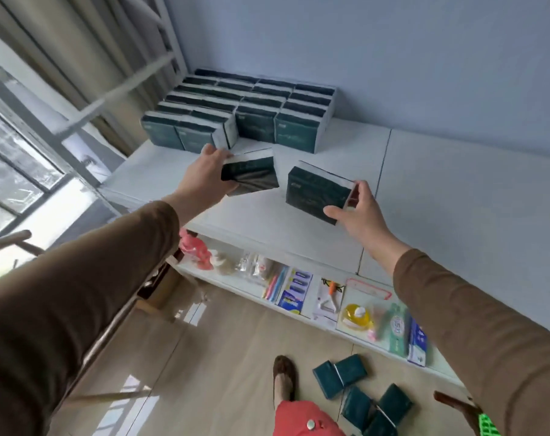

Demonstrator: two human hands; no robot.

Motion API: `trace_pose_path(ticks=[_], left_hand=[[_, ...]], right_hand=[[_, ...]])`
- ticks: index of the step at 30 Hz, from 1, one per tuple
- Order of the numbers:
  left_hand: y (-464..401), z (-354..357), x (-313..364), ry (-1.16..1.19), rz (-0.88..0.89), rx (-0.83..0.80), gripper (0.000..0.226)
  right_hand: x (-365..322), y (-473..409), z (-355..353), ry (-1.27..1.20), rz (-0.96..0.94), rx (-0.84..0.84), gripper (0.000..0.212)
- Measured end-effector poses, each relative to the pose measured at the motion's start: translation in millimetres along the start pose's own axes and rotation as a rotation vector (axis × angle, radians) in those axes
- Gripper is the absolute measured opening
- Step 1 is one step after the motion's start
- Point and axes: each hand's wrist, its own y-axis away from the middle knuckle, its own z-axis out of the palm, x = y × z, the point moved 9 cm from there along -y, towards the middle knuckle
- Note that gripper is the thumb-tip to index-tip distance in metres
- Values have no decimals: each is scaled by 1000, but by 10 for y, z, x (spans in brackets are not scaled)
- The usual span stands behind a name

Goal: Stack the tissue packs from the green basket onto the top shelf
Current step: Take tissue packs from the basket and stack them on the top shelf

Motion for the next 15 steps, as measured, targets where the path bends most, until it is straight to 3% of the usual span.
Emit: trace_pose_path(ticks=[8,15], left_hand=[[-1375,101,-62,-190,204,-12,49],[-2004,320,-281,-344,290,10,55]], right_hand=[[-86,-1080,256,-20,13,5,47],[-74,-1614,551,46,47,110,51]])
